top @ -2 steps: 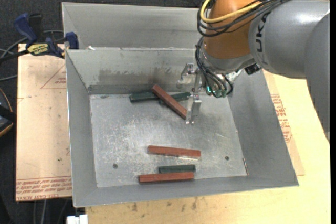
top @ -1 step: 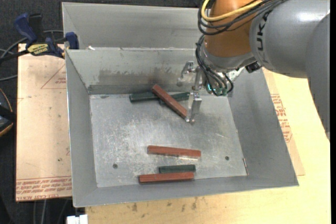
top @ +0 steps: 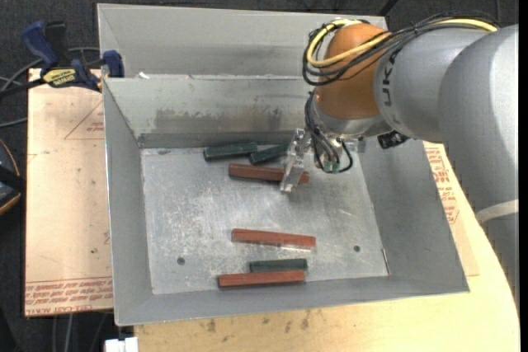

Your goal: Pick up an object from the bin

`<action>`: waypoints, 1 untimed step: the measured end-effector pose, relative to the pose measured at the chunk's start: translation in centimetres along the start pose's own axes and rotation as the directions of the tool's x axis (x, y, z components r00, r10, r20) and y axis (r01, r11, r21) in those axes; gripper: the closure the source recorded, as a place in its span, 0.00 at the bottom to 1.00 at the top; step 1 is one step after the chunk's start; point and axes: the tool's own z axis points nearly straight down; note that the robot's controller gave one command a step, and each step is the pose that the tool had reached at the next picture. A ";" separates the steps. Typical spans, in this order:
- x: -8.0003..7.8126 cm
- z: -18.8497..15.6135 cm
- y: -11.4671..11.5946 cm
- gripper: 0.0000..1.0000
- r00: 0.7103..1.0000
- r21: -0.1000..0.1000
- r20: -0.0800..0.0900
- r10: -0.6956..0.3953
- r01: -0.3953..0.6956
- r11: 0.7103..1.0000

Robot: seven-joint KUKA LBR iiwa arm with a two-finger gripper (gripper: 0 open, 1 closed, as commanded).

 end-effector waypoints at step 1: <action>0.0 0.0 0.0 1.00 1.000 0.000 0.000 0.000 0.000 1.000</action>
Offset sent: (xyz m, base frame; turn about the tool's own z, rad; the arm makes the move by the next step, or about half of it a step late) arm -0.0090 0.0278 0.2746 0.0273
